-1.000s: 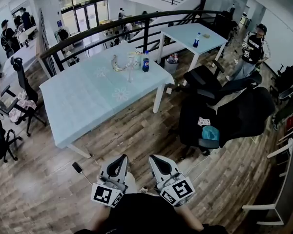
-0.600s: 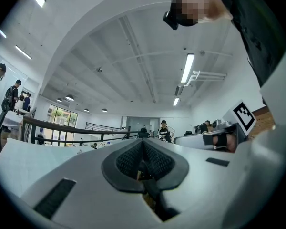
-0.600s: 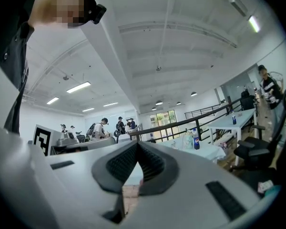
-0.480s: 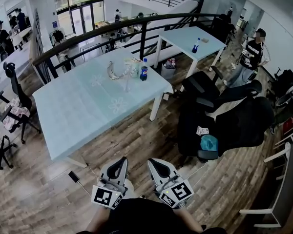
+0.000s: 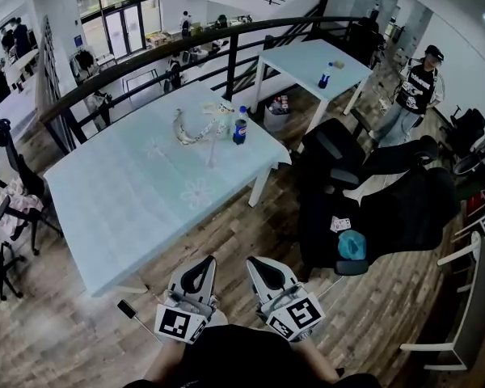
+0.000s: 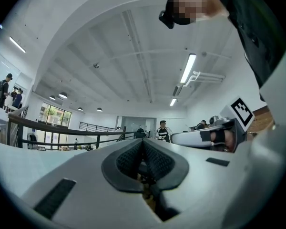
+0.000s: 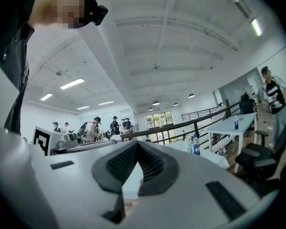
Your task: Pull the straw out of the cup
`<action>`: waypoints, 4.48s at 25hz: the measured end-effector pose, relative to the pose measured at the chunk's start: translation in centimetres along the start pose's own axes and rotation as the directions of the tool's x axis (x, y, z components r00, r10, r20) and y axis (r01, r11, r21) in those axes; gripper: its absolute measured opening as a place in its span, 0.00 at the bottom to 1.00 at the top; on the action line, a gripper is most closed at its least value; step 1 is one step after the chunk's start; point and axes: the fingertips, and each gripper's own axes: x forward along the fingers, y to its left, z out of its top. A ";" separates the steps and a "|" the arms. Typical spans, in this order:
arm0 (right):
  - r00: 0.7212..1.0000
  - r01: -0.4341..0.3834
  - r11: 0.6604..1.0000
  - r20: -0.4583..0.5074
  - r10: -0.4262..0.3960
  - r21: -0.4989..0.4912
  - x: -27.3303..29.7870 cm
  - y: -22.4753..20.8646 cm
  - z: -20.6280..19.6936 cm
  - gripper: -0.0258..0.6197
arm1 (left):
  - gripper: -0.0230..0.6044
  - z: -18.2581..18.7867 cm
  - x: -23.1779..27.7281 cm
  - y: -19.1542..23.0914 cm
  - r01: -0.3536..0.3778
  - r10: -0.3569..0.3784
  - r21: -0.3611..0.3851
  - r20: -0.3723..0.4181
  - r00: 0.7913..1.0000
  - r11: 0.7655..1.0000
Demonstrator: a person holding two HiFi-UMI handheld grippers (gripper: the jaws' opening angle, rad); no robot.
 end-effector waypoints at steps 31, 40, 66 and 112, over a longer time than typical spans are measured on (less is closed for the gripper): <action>0.992 -0.110 0.993 -0.057 0.112 0.048 16.5 -13.7 0.7 0.05 | 0.06 -1.5 17.4 12.0 -0.096 0.096 0.005 -0.029 0.995 0.995; 0.978 -0.194 0.978 -0.066 0.199 0.076 19.8 -20.8 1.4 0.05 | 0.06 -1.9 24.8 13.7 -0.186 0.188 0.045 -0.047 0.981 0.981; 0.974 -0.202 0.978 -0.098 0.206 0.046 29.6 -32.3 4.1 0.05 | 0.06 -5.5 36.0 23.3 -0.327 0.334 0.083 -0.080 0.939 0.941; 0.983 0.079 0.997 -0.165 -0.078 0.001 36.6 -36.7 2.9 0.05 | 0.10 -27.6 43.9 34.2 -0.166 0.209 0.126 -0.543 0.813 0.978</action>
